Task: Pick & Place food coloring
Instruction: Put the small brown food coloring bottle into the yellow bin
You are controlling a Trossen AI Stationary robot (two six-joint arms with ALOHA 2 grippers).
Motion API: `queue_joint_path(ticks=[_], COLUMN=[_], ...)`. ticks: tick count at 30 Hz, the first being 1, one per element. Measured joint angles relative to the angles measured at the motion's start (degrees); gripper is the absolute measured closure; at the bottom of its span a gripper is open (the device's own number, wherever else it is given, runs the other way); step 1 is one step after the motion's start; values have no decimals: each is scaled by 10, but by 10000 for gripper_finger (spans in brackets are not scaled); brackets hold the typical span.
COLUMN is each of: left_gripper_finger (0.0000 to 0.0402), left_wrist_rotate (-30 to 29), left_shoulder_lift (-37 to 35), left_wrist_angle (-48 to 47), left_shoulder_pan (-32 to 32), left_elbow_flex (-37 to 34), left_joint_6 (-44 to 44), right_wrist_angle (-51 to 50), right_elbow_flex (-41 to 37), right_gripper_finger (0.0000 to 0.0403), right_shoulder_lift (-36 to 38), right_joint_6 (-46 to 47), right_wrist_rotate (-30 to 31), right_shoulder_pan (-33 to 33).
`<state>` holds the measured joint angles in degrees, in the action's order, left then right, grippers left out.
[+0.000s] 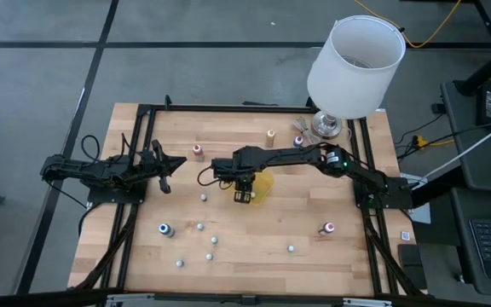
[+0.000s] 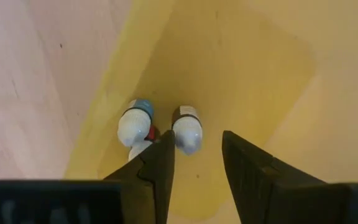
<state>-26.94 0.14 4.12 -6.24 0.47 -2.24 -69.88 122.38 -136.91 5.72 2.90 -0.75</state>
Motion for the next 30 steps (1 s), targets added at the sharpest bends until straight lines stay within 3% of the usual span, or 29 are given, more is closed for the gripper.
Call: queue_joint_path(ticks=[12, 24, 30], left_gripper_finger=[390, 389, 391], left_wrist_rotate=[0, 0, 0], left_shoulder_lift=[0, 0, 0], left_wrist_angle=[0, 0, 0], left_shoulder_pan=[0, 0, 0], left_elbow_flex=[0, 0, 0], left_joint_6=[0, 0, 0], right_wrist_angle=[-37, -77, -84], right_elbow_flex=[0, 0, 0], right_gripper_finger=[267, 265, 224], right_shoulder_lift=[36, 132, 166], right_joint_6=[6, 69, 106], right_wrist_rotate=[0, 0, 6], right_shoulder_pan=[0, 31, 69])
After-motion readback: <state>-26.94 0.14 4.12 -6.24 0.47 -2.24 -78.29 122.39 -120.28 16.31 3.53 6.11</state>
